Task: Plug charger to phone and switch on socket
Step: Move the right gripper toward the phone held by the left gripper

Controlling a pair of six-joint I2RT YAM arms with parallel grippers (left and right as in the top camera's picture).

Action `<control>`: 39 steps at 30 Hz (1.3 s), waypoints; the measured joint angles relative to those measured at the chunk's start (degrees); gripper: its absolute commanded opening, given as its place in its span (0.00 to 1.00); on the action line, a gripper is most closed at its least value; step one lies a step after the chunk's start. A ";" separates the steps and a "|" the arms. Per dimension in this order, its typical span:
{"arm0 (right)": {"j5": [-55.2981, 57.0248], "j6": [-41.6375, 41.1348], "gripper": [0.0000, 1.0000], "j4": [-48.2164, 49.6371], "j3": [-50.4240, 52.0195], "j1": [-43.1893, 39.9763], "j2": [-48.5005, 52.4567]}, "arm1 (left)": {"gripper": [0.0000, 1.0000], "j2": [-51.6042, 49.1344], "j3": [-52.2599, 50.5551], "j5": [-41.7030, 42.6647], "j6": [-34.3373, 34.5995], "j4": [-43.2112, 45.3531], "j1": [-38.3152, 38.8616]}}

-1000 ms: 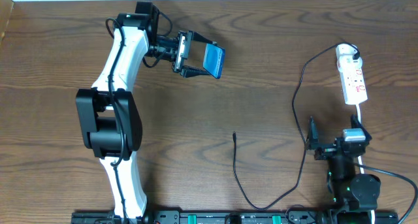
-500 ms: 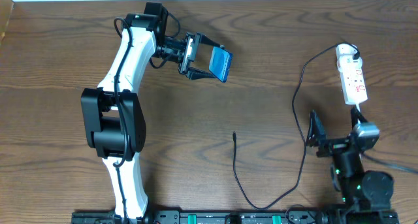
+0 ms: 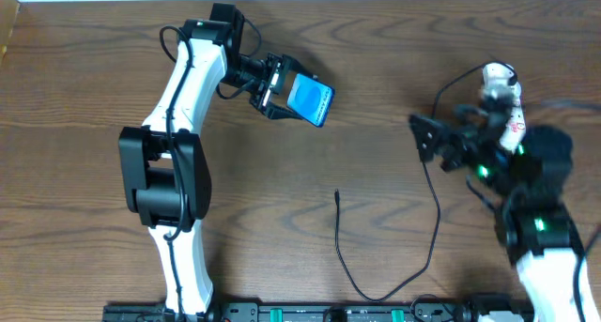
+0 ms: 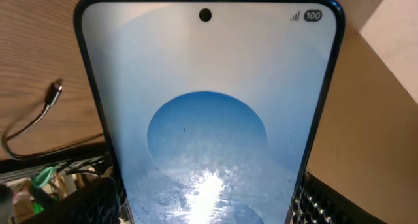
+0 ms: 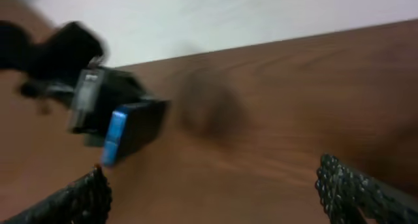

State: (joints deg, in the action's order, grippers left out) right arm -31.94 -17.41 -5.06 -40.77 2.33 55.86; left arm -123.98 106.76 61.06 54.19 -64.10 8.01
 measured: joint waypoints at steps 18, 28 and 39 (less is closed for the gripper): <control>-15.21 -31.08 0.99 9.25 -1.29 4.57 24.79 | 0.07 0.00 0.00 -15.39 9.09 0.22 4.94; -13.88 -35.36 0.98 7.52 -1.29 10.32 24.90 | 0.07 0.00 0.00 -21.18 13.33 0.94 8.98; -8.26 -38.80 0.93 5.38 -1.29 14.64 24.90 | 0.07 0.00 0.00 -22.05 14.88 1.51 13.14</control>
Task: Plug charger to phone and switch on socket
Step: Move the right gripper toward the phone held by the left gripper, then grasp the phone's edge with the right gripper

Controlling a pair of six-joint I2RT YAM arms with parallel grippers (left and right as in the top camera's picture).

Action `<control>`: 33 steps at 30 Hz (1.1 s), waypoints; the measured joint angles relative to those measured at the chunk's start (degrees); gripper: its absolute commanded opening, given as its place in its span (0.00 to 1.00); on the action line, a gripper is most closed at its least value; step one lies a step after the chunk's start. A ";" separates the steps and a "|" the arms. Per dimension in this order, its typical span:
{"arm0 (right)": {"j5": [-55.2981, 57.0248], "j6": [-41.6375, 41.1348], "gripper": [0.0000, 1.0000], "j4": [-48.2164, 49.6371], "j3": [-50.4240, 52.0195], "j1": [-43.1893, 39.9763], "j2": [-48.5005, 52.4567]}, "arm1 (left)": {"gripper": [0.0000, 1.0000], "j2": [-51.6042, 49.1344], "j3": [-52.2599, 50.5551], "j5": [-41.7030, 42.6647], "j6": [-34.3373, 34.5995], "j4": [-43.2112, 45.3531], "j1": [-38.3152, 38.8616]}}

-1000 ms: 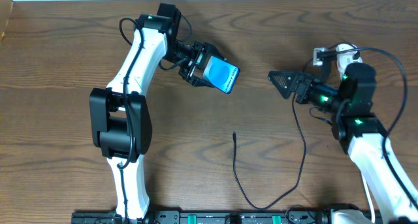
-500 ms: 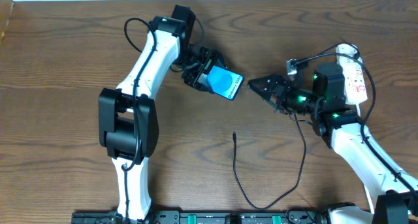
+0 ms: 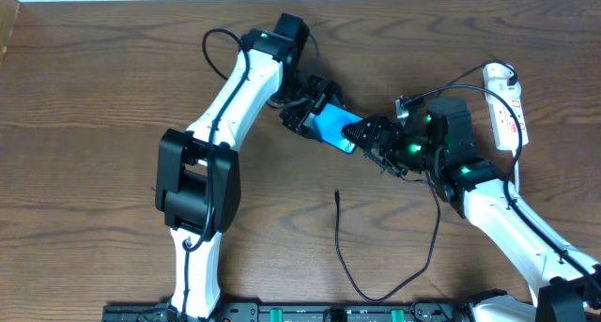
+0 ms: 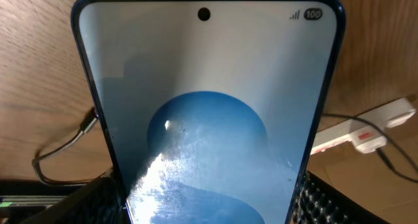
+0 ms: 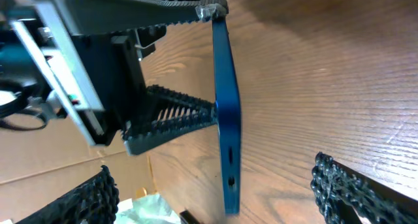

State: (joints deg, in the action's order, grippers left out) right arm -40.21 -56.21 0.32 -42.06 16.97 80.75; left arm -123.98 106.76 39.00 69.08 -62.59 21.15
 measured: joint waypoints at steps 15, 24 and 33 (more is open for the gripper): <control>9.14 2.14 0.86 -4.98 -0.02 1.38 0.00 | 0.08 0.00 0.00 -0.17 0.15 0.00 4.33; 11.96 3.39 0.63 -5.22 0.00 2.95 0.00 | 0.07 0.00 0.00 -0.20 1.60 0.00 6.54; 13.25 3.93 0.38 -5.92 0.00 3.15 0.00 | 0.07 0.00 0.00 -0.20 2.25 0.00 6.73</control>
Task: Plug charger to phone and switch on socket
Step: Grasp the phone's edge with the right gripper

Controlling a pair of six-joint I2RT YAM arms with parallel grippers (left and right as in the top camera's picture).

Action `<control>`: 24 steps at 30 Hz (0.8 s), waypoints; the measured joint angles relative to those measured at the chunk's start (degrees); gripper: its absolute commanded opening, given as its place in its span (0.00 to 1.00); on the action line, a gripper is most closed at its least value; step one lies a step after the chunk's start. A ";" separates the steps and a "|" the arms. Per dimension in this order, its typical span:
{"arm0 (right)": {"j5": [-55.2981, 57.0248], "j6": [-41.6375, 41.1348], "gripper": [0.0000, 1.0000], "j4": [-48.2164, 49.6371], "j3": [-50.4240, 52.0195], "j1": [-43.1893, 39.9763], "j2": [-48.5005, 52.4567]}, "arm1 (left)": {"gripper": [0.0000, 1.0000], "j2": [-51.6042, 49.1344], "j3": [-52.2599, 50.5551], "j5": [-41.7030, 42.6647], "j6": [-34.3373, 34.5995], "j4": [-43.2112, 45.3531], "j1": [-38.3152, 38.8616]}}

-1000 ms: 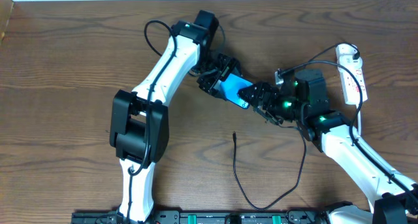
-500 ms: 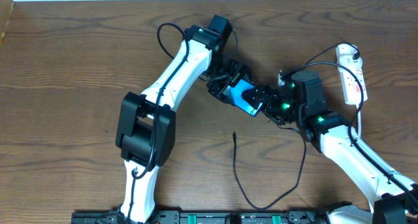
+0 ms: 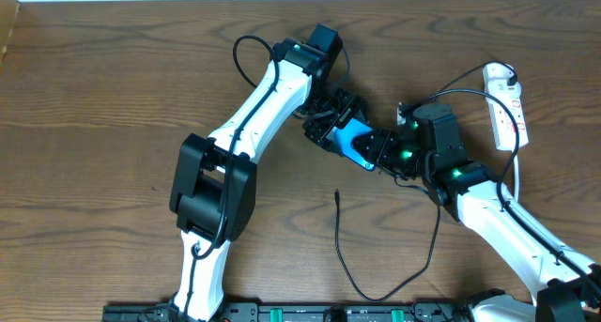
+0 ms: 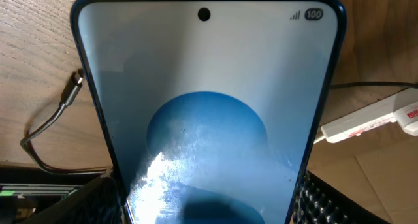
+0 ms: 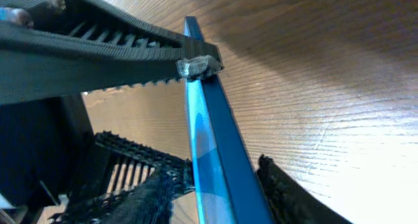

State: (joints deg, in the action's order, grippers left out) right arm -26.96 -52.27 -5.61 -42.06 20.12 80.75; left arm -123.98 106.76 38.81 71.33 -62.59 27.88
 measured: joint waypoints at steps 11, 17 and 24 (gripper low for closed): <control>1.33 0.20 0.23 -0.61 -0.02 0.00 0.00 | 0.07 0.00 0.00 0.00 0.50 -0.70 0.04; 1.33 0.20 0.21 -0.61 0.00 0.00 0.00 | 0.07 0.00 0.00 0.00 0.48 -1.25 0.07; 1.14 0.04 0.12 -0.33 -0.02 0.00 0.00 | 0.07 0.00 0.00 -0.39 0.50 -1.25 0.48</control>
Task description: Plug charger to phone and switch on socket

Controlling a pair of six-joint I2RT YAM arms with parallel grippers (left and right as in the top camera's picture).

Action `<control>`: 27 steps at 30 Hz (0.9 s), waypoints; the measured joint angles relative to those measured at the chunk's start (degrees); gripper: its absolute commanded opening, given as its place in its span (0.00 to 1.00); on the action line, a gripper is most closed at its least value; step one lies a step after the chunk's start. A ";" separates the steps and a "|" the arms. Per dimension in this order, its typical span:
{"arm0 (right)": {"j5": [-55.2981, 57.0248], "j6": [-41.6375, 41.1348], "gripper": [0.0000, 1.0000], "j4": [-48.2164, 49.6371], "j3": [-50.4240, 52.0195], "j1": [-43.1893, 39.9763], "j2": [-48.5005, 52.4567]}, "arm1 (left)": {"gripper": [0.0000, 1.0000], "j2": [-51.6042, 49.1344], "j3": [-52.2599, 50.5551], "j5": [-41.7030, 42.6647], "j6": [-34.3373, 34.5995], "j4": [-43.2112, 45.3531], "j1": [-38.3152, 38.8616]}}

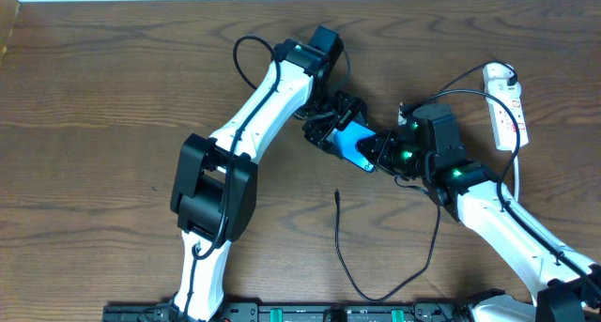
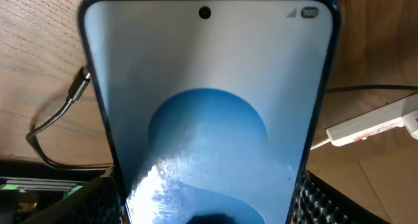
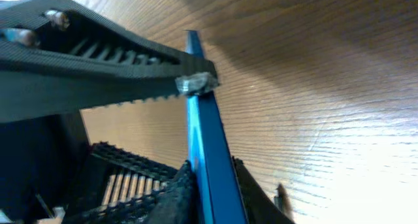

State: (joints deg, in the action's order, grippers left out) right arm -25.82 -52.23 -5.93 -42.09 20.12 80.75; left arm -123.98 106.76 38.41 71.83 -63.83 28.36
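Observation:
A blue phone [image 1: 355,144] with a lit screen [image 2: 206,106] is held off the table at centre. My left gripper [image 1: 329,127] is shut on its long sides. My right gripper [image 1: 381,151] is shut on its lower end, one pad on each face of the thin blue edge [image 3: 201,119]. The black charger cable's free plug [image 1: 337,193] lies on the wood just below the phone and shows left of the phone [image 2: 80,85]. The white socket strip [image 1: 506,106] lies at the right edge [image 2: 369,123].
The black cable [image 1: 427,247] loops from the strip down past my right arm and back to the plug. A black rail with green parts [image 1: 310,313] runs along the near table edge. A cardboard edge [image 1: 7,22] sits far left.
My right gripper's fingers stood a little apart round the phone's end; now they press on both its faces. The phone and left arm have barely moved.
My left gripper held the phone up at the back left while the right gripper was open near the socket strip. Then both arms met at the centre, the right fingers wide open by the phone's end. They came round that end and are now shut on it.

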 measured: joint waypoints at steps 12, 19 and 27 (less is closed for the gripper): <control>-0.68 0.00 0.01 -1.16 -0.07 0.50 0.26 | 0.08 0.02 0.28 -0.15 0.39 1.33 0.81; 0.15 0.13 0.01 -0.72 -0.02 0.26 0.39 | 0.78 0.13 1.18 0.46 -0.55 0.15 0.79; 0.46 0.13 0.01 -0.70 -0.02 -3.61 0.42 | 0.87 0.13 1.18 1.57 -5.64 -0.20 -2.36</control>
State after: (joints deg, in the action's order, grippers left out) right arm -25.36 -52.10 -6.63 -42.11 16.51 81.17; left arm -123.85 107.94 39.99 66.19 -64.03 26.00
